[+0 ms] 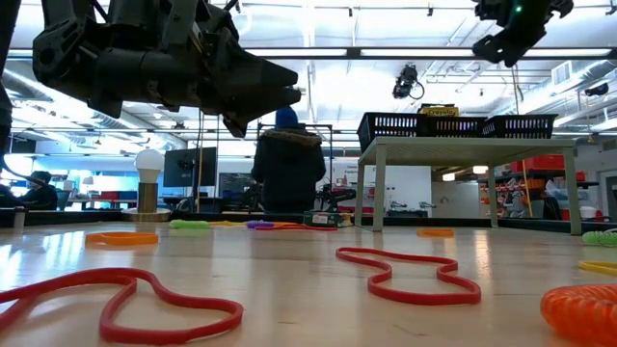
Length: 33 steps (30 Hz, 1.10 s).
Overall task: Pick & Place Office Desk Supplies
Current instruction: Put the red rubber band into the right black basket on the shelf
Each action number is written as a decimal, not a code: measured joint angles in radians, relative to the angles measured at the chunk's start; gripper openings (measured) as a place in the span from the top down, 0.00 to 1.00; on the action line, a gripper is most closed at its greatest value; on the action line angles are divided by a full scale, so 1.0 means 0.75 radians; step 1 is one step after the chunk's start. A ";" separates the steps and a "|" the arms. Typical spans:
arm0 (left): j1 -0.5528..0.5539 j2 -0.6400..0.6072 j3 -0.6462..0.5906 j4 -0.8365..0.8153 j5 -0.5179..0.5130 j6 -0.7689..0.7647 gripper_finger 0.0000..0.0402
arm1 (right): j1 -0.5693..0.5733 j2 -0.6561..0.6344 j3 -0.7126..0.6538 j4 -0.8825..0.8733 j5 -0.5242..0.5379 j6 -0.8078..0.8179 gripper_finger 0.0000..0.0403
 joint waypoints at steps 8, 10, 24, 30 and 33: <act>0.000 0.001 0.000 -0.001 0.000 -0.001 0.58 | -0.133 0.000 0.000 0.080 -0.028 -0.067 0.99; 0.000 0.001 0.000 -0.001 0.000 -0.001 0.58 | -0.144 0.003 -0.001 0.092 -0.092 -0.059 0.99; -0.001 0.002 0.000 -0.018 0.007 -0.015 0.58 | -0.172 0.217 -0.002 0.062 -0.242 0.041 0.96; -0.001 0.002 0.000 -0.019 0.011 -0.014 0.58 | -0.185 0.246 -0.003 0.035 -0.256 0.067 0.86; -0.001 0.002 0.000 -0.021 0.011 -0.014 0.58 | -0.189 0.243 -0.003 -0.021 -0.293 0.127 0.77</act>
